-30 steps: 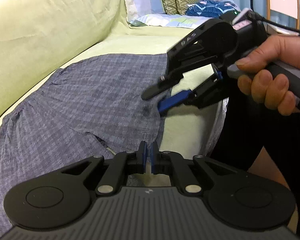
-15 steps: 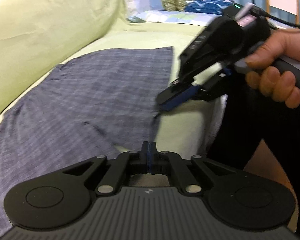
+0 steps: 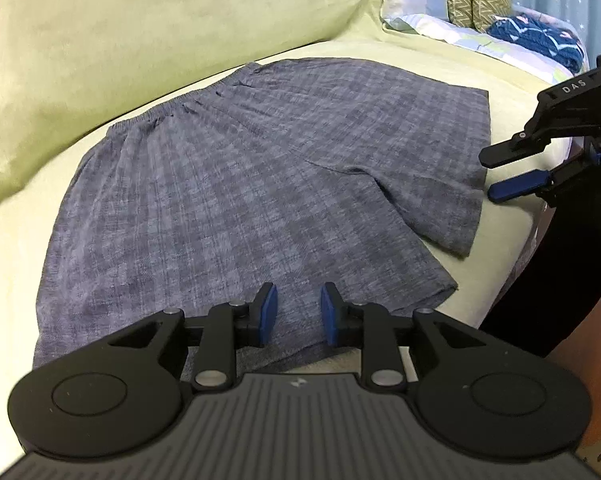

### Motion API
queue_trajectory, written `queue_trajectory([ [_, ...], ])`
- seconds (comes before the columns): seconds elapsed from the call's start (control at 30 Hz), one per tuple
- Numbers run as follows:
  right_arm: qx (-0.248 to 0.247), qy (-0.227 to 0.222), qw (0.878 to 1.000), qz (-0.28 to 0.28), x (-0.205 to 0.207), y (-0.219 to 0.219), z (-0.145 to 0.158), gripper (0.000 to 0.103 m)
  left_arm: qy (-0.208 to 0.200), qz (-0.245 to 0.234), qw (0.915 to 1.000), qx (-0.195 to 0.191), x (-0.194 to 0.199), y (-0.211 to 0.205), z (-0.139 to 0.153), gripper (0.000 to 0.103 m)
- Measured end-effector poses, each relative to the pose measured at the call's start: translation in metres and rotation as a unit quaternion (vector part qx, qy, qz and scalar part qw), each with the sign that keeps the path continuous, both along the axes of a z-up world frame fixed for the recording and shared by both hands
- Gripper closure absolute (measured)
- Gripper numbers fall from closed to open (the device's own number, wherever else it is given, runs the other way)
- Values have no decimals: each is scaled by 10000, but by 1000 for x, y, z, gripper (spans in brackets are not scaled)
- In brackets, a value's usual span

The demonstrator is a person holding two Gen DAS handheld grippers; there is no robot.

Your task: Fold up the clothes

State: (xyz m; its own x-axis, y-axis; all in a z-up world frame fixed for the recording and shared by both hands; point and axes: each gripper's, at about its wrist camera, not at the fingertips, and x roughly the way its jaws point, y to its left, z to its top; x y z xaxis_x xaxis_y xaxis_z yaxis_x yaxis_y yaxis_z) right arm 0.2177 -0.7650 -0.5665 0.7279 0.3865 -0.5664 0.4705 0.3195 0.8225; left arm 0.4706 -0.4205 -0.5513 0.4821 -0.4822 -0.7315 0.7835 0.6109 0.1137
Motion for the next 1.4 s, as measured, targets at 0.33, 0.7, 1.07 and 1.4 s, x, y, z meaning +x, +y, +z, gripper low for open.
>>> queue_trajectory([
  [0.33,-319,49,9995,-69,0,-5,18,64,-58,-18,9998,199,4,6,8,73],
  [0.7,-592,-95,9980,201,15,9,42,64,-272,829,9962,-21,54,67,35,72],
  [1.07,-1186,-59,9922,386,36,12,54,64,-34,1145,9928,-363,113,114,24,66],
  [1.4,-2209,-316,9677,1174,87,41,66,64,-126,929,9951,327,118,128,1,60],
])
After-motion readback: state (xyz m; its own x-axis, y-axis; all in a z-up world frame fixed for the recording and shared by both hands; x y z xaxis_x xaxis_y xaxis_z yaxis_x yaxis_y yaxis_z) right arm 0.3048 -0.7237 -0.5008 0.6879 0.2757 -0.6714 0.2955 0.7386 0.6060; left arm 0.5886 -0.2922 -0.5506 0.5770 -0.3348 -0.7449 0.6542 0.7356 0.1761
